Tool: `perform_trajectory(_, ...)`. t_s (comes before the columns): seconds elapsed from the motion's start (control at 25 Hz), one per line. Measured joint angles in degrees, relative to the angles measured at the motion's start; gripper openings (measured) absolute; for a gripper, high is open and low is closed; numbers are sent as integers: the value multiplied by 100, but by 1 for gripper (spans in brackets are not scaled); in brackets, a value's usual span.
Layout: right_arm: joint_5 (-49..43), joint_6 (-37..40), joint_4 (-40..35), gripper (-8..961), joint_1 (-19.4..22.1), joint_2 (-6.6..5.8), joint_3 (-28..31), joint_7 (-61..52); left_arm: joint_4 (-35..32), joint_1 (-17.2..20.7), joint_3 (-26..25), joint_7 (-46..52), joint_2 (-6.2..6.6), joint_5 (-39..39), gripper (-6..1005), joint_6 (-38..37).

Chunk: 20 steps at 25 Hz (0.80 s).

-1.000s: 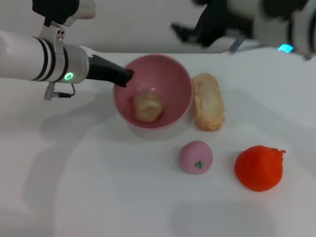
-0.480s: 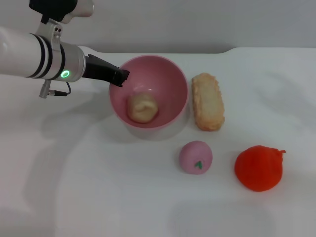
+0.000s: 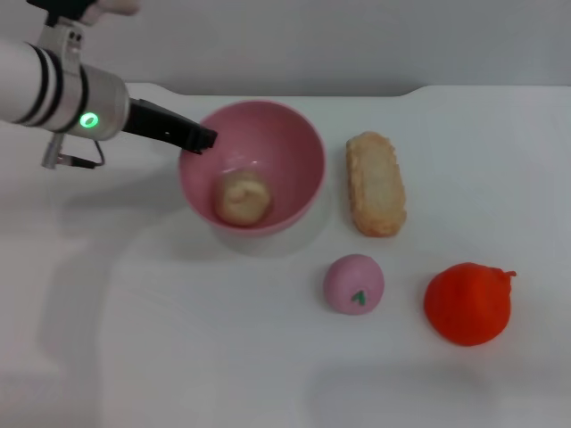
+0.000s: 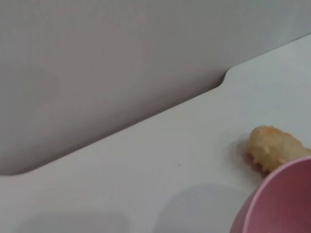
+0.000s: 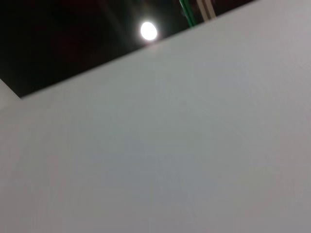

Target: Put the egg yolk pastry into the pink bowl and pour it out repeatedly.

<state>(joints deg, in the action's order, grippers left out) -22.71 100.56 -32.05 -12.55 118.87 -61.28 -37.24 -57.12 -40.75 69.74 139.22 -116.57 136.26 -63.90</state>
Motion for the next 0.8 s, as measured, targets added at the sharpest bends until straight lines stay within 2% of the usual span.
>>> perform_trajectory(0.12,-2,14,287,676,1,-1,-19,162,-114,-114,-326,120,58,208,44,-452)
perform_trajectory(0.32,10,97,384,676,22,14,-46,519,-166,-123,-346,129,57,222,44,-534)
perform_trajectory(0.52,27,135,395,676,3,4,-45,553,-159,-139,-241,132,-94,487,44,-726)
perform_trajectory(0.8,58,141,487,676,-90,-14,13,556,-116,-88,-216,136,-127,479,44,-693)
